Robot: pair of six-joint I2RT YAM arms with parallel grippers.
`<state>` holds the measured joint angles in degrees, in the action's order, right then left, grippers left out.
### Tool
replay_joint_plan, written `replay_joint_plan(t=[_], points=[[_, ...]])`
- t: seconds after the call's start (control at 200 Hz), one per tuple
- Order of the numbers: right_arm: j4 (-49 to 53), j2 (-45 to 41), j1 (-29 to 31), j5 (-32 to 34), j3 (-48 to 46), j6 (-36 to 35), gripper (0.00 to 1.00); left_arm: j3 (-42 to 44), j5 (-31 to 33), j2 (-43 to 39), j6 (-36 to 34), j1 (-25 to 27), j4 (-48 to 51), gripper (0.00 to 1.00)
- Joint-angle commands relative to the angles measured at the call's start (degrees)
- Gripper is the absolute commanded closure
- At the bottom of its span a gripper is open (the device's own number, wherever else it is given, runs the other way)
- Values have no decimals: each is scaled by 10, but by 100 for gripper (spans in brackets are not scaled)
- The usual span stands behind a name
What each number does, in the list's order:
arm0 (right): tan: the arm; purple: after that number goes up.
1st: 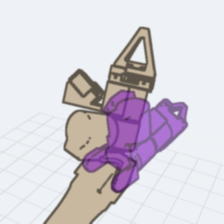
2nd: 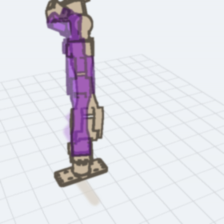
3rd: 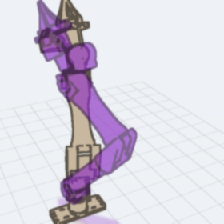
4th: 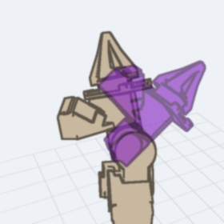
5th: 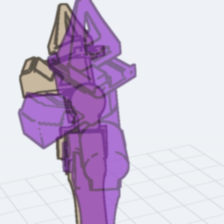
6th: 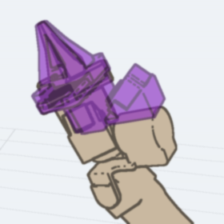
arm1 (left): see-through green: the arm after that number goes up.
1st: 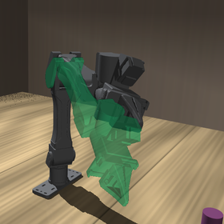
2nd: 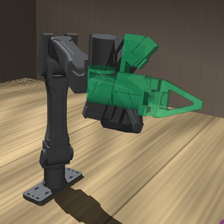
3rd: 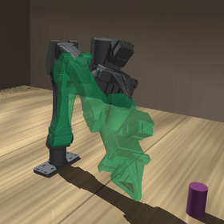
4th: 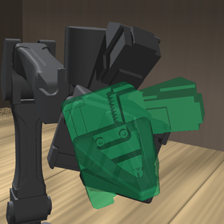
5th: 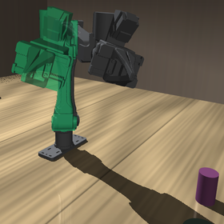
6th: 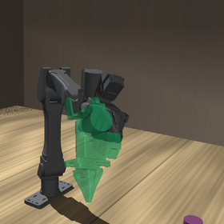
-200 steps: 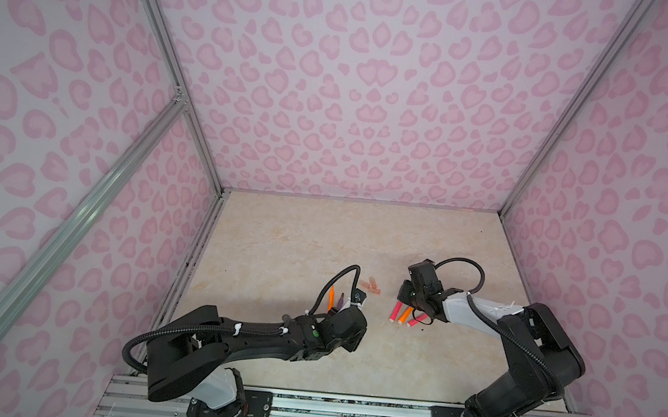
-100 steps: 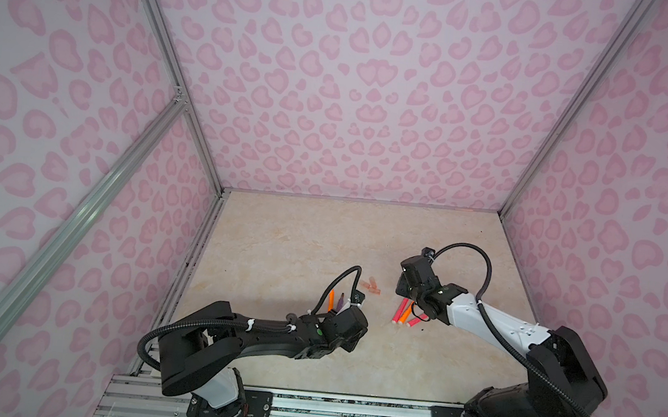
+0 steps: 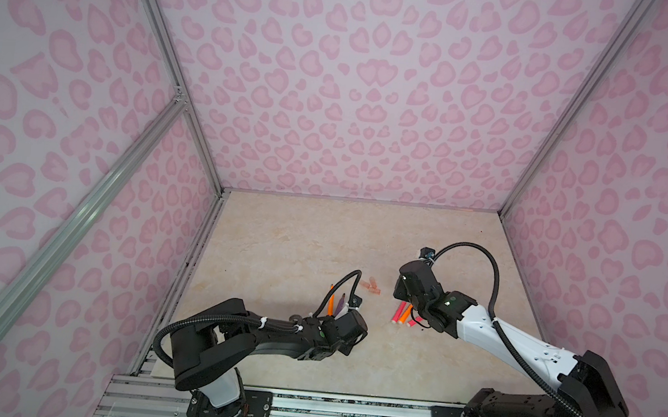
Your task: Insert the pens into the pen caps
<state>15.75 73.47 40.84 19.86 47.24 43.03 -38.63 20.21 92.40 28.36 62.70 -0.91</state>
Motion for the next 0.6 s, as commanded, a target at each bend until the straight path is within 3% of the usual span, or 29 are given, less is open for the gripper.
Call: replay_joint_plan(t=[0.0,0.09,0.225,0.595], points=[[-12,-23,4,11,-20,17,59,3,-5,11,7,-1,8,65],[-23,-51,10,10,-39,25,59,3,-4,15,8,-1,6,77],[-78,-94,19,-15,-85,38,59,6,0,6,8,0,-1,87],[-288,-138,49,-109,-194,102,47,-20,-37,-66,-11,-11,-17,91]])
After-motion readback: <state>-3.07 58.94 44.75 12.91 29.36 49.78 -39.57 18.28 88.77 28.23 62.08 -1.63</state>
